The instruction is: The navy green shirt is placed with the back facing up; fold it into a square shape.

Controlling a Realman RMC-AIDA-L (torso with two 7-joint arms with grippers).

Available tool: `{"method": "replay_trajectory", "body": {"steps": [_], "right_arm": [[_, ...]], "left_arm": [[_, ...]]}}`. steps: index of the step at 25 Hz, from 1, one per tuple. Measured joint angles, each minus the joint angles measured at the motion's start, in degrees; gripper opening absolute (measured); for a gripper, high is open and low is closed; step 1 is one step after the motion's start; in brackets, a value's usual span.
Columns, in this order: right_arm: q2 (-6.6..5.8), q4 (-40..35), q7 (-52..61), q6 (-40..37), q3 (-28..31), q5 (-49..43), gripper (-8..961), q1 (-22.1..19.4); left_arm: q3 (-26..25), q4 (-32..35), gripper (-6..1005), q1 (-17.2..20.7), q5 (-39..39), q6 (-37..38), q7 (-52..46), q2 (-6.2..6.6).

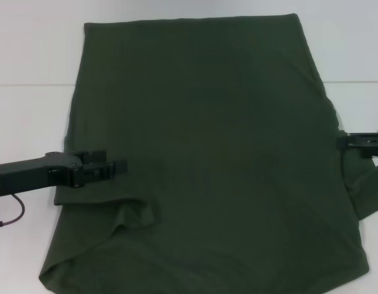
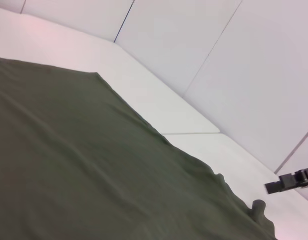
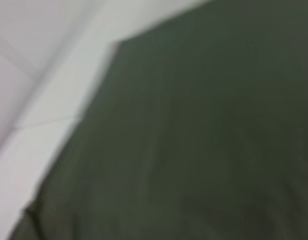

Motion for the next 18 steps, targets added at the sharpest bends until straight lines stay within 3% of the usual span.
{"method": "replay_trajectory", "body": {"steps": [2, 6, 18], "right_arm": [[-1.05, -3.5, 5.7, -2.1, 0.6, -4.5, 947, 0.2], [-1.12, -7.8, 10.0, -3.3, 1.9, -13.0, 947, 0.6], [0.99, -6.5, -0.9, 0.9, -0.3, -17.8, 946, 1.2]], "left_arm": [[-0.3, -0.6, 752, -0.1, -0.2, 0.0, 0.9, 0.01], [-0.1, -1.2, 752, -0.6, -0.5, 0.0, 1.6, 0.01], [0.0, -1.9, 752, -1.0, -2.7, 0.1, 1.8, -0.01]]}}
